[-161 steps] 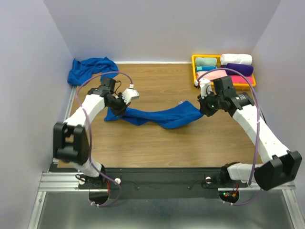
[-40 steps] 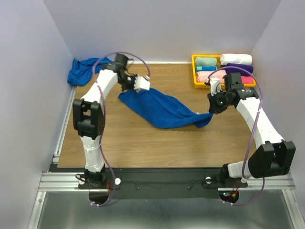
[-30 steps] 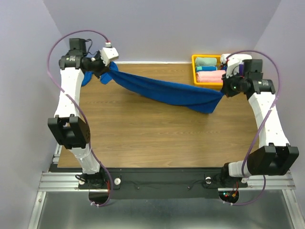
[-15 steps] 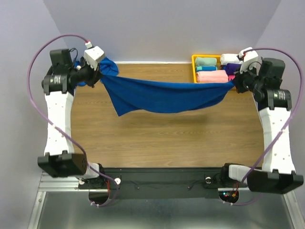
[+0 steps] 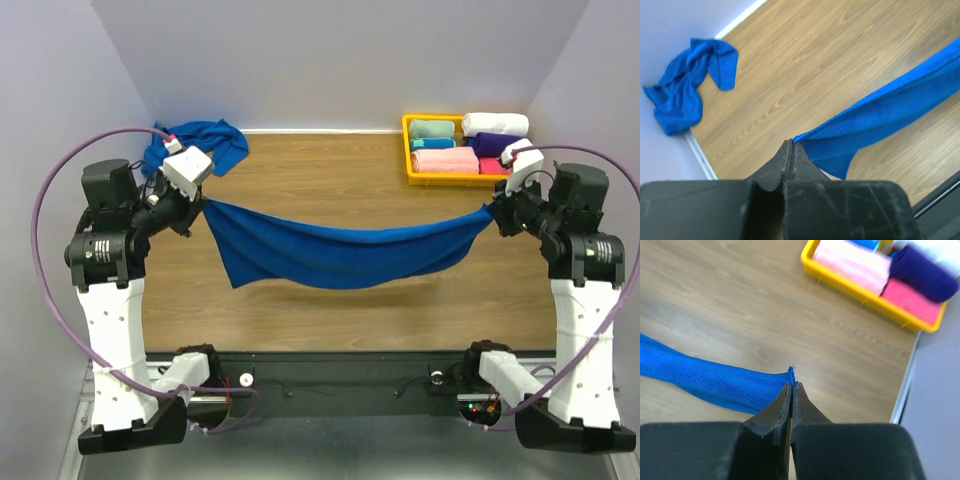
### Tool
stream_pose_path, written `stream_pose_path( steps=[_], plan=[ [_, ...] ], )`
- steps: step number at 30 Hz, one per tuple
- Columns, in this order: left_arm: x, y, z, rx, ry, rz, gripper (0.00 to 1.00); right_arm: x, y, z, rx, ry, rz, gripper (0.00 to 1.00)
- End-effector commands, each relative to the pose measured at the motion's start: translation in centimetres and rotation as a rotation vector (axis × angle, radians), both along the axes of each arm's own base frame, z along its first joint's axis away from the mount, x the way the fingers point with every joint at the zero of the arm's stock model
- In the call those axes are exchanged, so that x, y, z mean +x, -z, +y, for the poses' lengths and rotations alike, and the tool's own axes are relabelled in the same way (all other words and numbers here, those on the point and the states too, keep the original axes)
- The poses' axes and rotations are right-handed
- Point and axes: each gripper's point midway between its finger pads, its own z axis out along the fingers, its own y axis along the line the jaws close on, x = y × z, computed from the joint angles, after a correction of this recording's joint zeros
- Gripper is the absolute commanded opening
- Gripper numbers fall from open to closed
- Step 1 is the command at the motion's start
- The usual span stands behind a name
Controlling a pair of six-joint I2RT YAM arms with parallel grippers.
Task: Roll the towels
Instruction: Flatten the towel, then fold the towel
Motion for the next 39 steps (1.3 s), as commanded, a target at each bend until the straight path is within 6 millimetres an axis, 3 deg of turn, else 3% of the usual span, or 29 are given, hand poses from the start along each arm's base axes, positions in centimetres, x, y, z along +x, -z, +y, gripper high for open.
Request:
stream_pose_path(
  steps=[1,4,5,8,11,14,15,17,21,28,31,34,38,39],
  plan=[
    [1.2,3.1,1.4,0.0,-0.092,0.127,0.0,2.0,4.0,-0.7,0.032,0.047,0.154,0.01],
    [4.1,4.9,1.9,-0.032,-0.134,0.175,0.0,4.4,5.4,0.0,0.12,0.057,0.208,0.01],
    [5.4,5.1,2.0,-0.051,-0.152,0.17,0.0,5.7,6.4,0.1,0.17,0.086,0.251,0.0],
    [9.3,7.9,2.4,-0.075,-0.171,0.219,0.0,10.3,7.8,-0.2,0.235,0.142,0.251,0.01],
    [12.3,8.8,2.7,-0.079,-0.169,0.18,0.0,12.8,9.7,0.0,0.295,0.169,0.28,0.01],
    [14.9,12.0,2.9,-0.06,-0.149,0.205,0.0,15.2,12.6,0.5,0.347,0.158,0.326,0.01],
    [15.3,12.8,3.1,-0.042,-0.145,0.211,0.0,15.7,14.8,0.6,0.361,0.165,0.379,0.01],
    [16.1,15.1,3.3,-0.025,-0.129,0.256,0.0,16.3,16.9,0.8,0.386,0.171,0.423,0.0],
    [16.5,18.1,3.2,-0.008,-0.094,0.298,0.0,16.0,19.5,1.8,0.441,0.153,0.478,0.0],
    [14.7,22.3,3.2,0.025,-0.069,0.379,0.0,13.0,23.1,2.9,0.439,0.099,0.566,0.01],
    [13.8,24.0,3.6,0.056,-0.066,0.412,0.0,11.1,24.1,3.1,0.413,0.063,0.589,0.13],
    [13.1,25.1,3.7,0.076,-0.056,0.43,0.0,9.7,24.4,2.9,0.362,0.032,0.596,0.4],
    [12.8,25.6,3.6,0.084,-0.037,0.444,0.0,9.4,23.7,1.7,0.266,0.025,0.579,0.57],
    [12.9,25.4,3.7,0.085,-0.034,0.439,0.0,9.6,23.1,1.3,0.241,0.025,0.563,0.57]
  ],
)
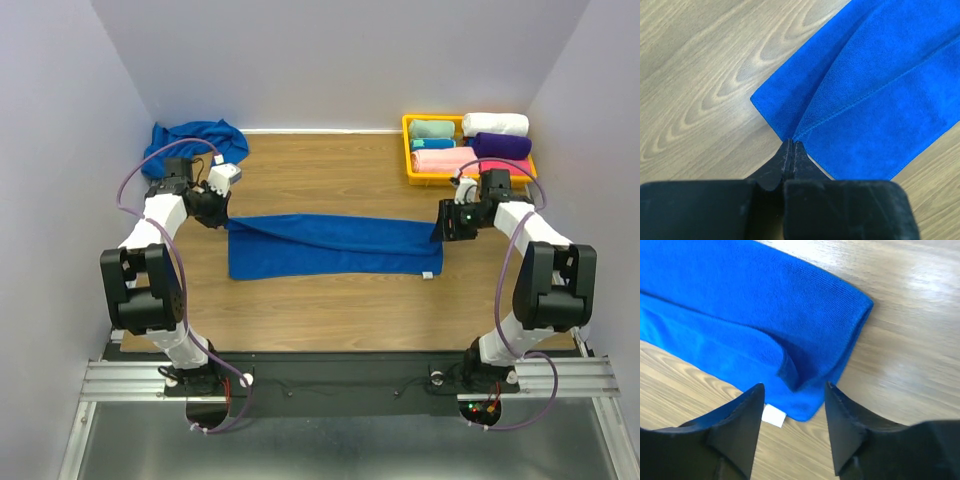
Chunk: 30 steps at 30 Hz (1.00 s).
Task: Roll the towels
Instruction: Fold the towel
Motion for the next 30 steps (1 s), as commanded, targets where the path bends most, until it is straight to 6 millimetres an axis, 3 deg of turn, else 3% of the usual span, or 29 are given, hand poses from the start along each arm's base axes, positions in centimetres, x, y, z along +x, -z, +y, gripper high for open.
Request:
stream_pose_path(
  steps=[1,8,14,15,22,30],
  plan=[
    [0.0,-0.3,0.2,0.013,0.034,-0.026,0.0,0.9,-3.5,-1.3,-0.108,-0.076,-0.129,0.57],
    [-0.4,0.2,0.0,0.017,0.058,-0.011,0.0,2.0,-4.9,-0.4,-0.18,-0.326,-0.185,0.5],
    [-0.3,0.3,0.0,0.018,0.061,-0.006,0.0,2.1,-3.3,0.7,-0.232,-0.441,-0.068,0.43],
    [-0.2,0.2,0.1,0.019,0.059,-0.006,0.0,1.9,-2.7,1.7,-0.247,-0.486,-0.037,0.43],
    [0.0,0.1,0.0,0.011,0.059,-0.002,0.0,0.5,-0.7,2.0,-0.286,-0.565,0.081,0.46],
    [0.2,0.2,0.1,0.014,0.057,0.001,0.0,0.5,0.3,1.7,-0.335,-0.572,0.115,0.43]
  ],
)
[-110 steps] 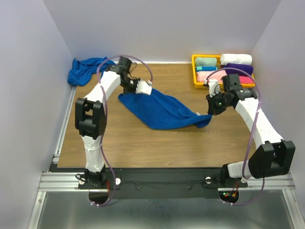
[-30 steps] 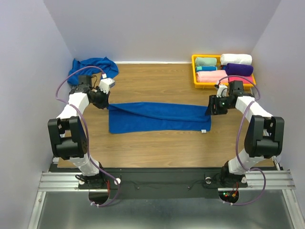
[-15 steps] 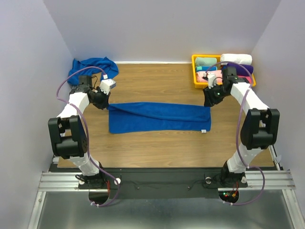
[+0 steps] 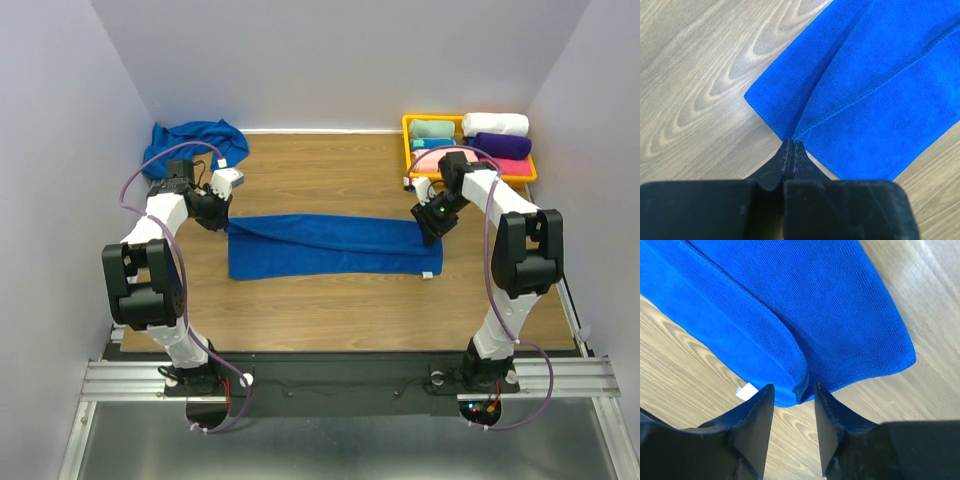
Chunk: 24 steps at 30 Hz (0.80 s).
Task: Roll the towels
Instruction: Fold the towel
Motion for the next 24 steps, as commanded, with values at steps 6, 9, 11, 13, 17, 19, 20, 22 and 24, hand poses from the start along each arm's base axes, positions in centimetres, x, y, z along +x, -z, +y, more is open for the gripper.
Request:
stream_pose_path(
  steps=[6,9,11,13,17,19,20,22,24],
  plan=[
    [0.7,-1.2,-0.1,-0.012,0.013,-0.024,0.0,0.5,-0.6,-0.5,-0.045,-0.026,-0.015,0.27],
    [0.8,-1.5,-0.1,-0.016,0.014,-0.028,0.0,0.6,-0.8,-0.3,-0.035,-0.027,-0.02,0.05],
    [1.0,-1.8,-0.2,-0.022,0.017,-0.031,0.0,1.1,-1.4,-0.3,-0.034,-0.021,-0.039,0.01],
    [1.7,-2.6,-0.3,-0.031,0.014,-0.041,0.0,2.4,-2.7,-0.2,-0.029,-0.012,-0.092,0.01],
    [3.7,-4.7,-0.5,-0.056,0.001,-0.072,0.0,6.2,-6.2,-0.2,0.007,0.041,-0.216,0.01],
    [4.6,-5.4,-0.5,-0.064,0.0,-0.082,0.0,7.5,-7.5,-0.5,0.016,0.059,-0.257,0.01],
    [5.3,-6.5,-0.5,-0.062,0.0,-0.105,0.0,8.5,-8.9,-0.6,0.023,0.062,-0.301,0.01],
    [6.0,-6.9,-0.4,-0.066,0.0,-0.108,0.0,9.3,-10.1,-1.0,0.025,0.074,-0.338,0.0],
    [6.6,-8.0,-0.3,-0.061,0.002,-0.129,0.0,10.0,-11.4,-1.6,0.032,0.088,-0.374,0.01]
  ],
)
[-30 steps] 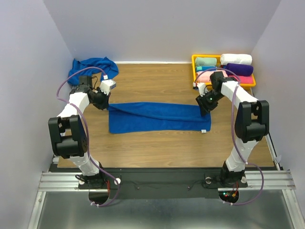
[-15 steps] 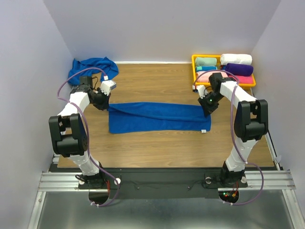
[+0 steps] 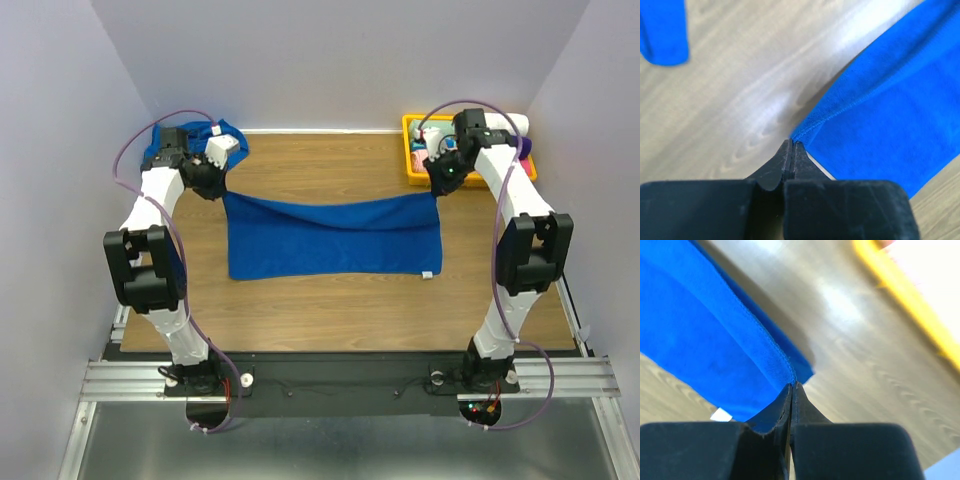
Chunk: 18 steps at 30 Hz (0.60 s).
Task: Roll the towels
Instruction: Fold the towel
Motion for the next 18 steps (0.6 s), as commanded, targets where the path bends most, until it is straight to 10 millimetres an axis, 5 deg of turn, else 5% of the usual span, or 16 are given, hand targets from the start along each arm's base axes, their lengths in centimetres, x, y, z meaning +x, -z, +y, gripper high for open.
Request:
stream_pose_path(
  steps=[1,7,11,18],
  plan=[
    [1.0,-3.5,-0.1,-0.021,0.002,-0.052,0.0,1.8,-3.7,-1.2,0.037,0.038,-0.105,0.01],
    [-1.1,-3.6,-0.1,0.012,0.036,-0.085,0.0,0.1,-5.0,-4.4,0.068,0.027,-0.161,0.01],
    [-4.5,-0.4,-0.2,0.052,0.109,-0.042,0.0,-3.5,-1.0,-4.4,0.052,-0.044,-0.084,0.01],
    [-9.3,3.4,0.4,0.158,0.219,0.003,0.0,-6.0,2.8,-3.6,0.081,-0.087,-0.019,0.0]
  ],
)
